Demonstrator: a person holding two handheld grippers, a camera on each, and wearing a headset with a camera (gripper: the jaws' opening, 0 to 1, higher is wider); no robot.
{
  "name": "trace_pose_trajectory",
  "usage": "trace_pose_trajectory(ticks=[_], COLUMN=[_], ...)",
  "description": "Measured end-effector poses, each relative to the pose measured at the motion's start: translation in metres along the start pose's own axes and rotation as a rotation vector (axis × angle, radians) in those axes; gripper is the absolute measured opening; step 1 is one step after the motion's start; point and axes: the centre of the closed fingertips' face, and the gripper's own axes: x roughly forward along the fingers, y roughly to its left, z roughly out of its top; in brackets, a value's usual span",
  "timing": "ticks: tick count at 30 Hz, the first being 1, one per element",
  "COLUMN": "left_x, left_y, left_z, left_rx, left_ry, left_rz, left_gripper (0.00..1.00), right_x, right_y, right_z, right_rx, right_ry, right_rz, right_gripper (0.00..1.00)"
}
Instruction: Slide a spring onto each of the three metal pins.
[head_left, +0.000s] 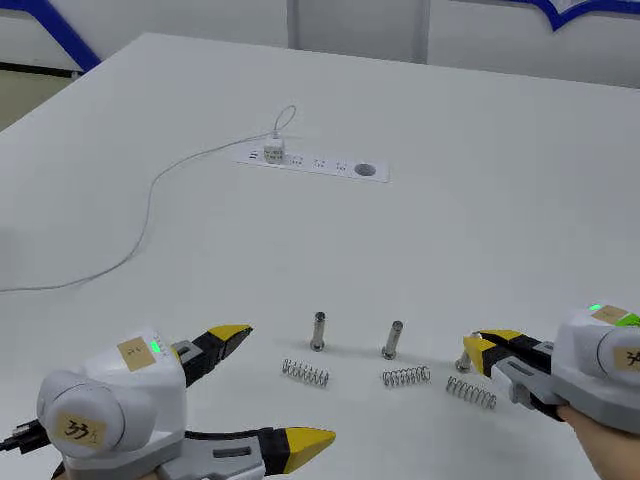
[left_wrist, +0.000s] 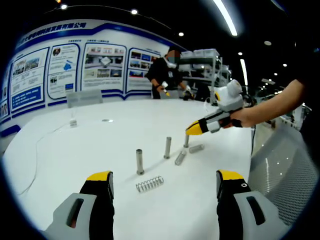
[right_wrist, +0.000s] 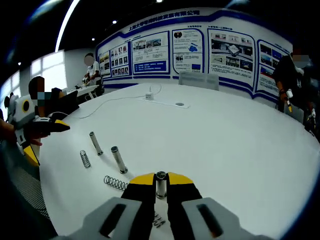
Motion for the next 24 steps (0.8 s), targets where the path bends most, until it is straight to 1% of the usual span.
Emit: trace_pose_trajectory(ticks=[2, 5, 9, 12, 18, 21, 24], left_x=[-0.0002, -0.0006, -0.0004, -0.0001, 0.0, 0.0, -0.0004], left_y=[0.0, -0.0006, -0.0014, -0.002, -0.0027, -0.002, -0.0018], left_z=[0.0, -0.0006, -0.0007, -0.0035, -0.0028, -0.0042, -0.0024], left_rx=[-0.004, 0.002, 0.006, 0.012, 0.014, 0.019, 0.016], left_ry=[-0.001, 0.003, 0.004, 0.017, 0.016, 0.022, 0.014], left_rz=[0.0, -0.001, -0.003, -0.007, -0.01, -0.008, -0.007], left_gripper=[0.86, 0.86, 0.87, 0.86, 0.86, 0.86, 0.86], right_x=[0.0016, 0.003, 0.0037, 0.0029, 0.0013, 0.002, 0.0026], right_y=[0.0006, 0.0027, 0.0066, 0.0061, 0.0065, 0.0044, 0.0062], right_z=[0.0013, 0.0028, 0.0037, 0.0036, 0.0042, 0.0045, 0.005], right_rx=[0.014, 0.009, -0.036, -0.041, -0.07, -0.128, -0.136], right_ry=[-0.016, -0.013, -0.004, 0.001, 0.015, 0.035, 0.04], right_rz=[0.005, 0.008, 0.013, 0.007, 0.009, -0.002, 0.009], right_gripper=[0.08, 0.08, 0.09, 0.09, 0.09, 0.09, 0.09])
